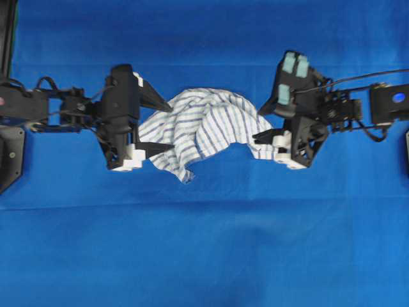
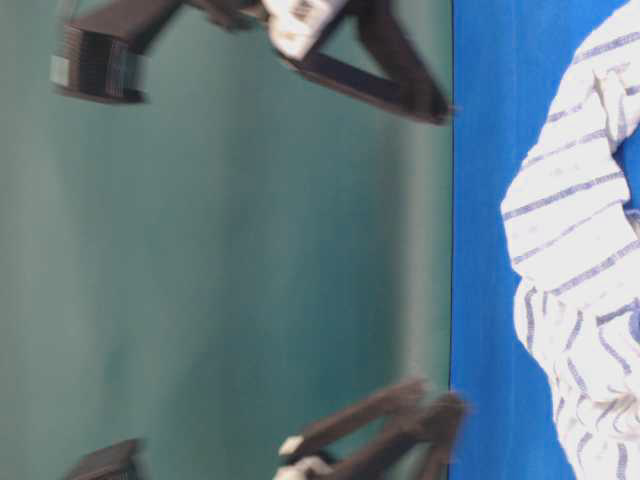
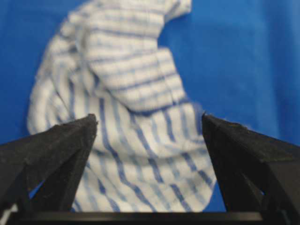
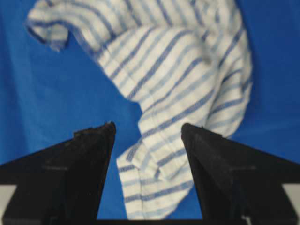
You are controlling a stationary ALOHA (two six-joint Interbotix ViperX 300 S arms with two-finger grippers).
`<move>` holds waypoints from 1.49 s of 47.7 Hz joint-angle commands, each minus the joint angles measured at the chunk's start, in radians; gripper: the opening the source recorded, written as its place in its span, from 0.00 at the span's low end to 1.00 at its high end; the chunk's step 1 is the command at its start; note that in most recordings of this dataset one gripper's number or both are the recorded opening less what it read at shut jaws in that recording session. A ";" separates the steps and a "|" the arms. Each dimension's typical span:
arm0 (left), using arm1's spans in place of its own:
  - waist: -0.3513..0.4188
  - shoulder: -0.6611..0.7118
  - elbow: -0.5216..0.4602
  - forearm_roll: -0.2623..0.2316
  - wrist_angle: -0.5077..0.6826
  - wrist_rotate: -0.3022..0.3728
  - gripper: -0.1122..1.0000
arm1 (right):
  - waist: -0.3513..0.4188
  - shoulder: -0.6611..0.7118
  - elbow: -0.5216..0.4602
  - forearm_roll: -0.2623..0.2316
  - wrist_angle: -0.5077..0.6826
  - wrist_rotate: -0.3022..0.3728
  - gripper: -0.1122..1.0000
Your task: Lift the towel with both arms.
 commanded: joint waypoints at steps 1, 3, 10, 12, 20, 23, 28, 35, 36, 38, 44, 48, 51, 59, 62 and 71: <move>-0.003 0.049 -0.003 -0.002 -0.041 -0.006 0.91 | -0.006 0.049 -0.008 0.002 -0.044 0.009 0.66; -0.006 0.086 -0.002 -0.002 -0.057 -0.012 0.91 | -0.008 0.075 -0.009 0.002 -0.055 0.014 0.66; -0.015 0.178 -0.009 -0.002 -0.072 -0.018 0.91 | -0.011 0.156 -0.020 0.003 -0.084 0.015 0.66; -0.015 0.196 -0.011 -0.002 -0.074 -0.018 0.91 | -0.015 0.176 -0.023 0.005 -0.087 0.015 0.66; -0.015 0.233 -0.017 -0.002 -0.071 -0.028 0.90 | -0.029 0.224 -0.035 0.005 -0.089 0.015 0.66; -0.015 0.232 -0.015 -0.002 -0.066 -0.029 0.88 | -0.032 0.229 -0.037 0.005 -0.089 0.015 0.66; -0.015 0.230 -0.012 -0.002 -0.058 -0.028 0.78 | -0.031 0.230 -0.037 0.003 -0.091 0.015 0.62; -0.015 0.230 -0.012 -0.002 -0.044 -0.028 0.42 | -0.031 0.229 -0.037 0.002 -0.087 0.014 0.35; -0.014 0.230 -0.012 -0.002 -0.043 -0.028 0.37 | -0.032 0.229 -0.037 0.002 -0.087 0.014 0.30; -0.015 0.230 -0.014 -0.002 -0.041 -0.028 0.27 | -0.031 0.229 -0.037 0.002 -0.089 0.014 0.18; -0.015 0.227 -0.018 -0.002 -0.032 -0.021 0.14 | -0.031 0.227 -0.037 0.003 -0.089 0.015 0.10; -0.015 0.219 -0.020 -0.002 -0.025 -0.020 0.14 | -0.031 0.224 -0.038 0.005 -0.087 0.015 0.10; -0.015 0.202 -0.021 -0.002 -0.017 -0.021 0.14 | -0.031 0.215 -0.038 0.005 -0.089 0.015 0.10; -0.015 0.110 -0.028 -0.002 0.041 -0.023 0.14 | -0.031 0.149 -0.044 0.008 -0.083 0.017 0.10; -0.015 0.064 -0.031 -0.002 0.074 -0.021 0.14 | -0.029 0.114 -0.048 0.008 -0.074 0.017 0.10; -0.014 -0.077 -0.052 -0.002 0.175 -0.018 0.14 | -0.028 -0.011 -0.078 0.008 0.017 0.009 0.10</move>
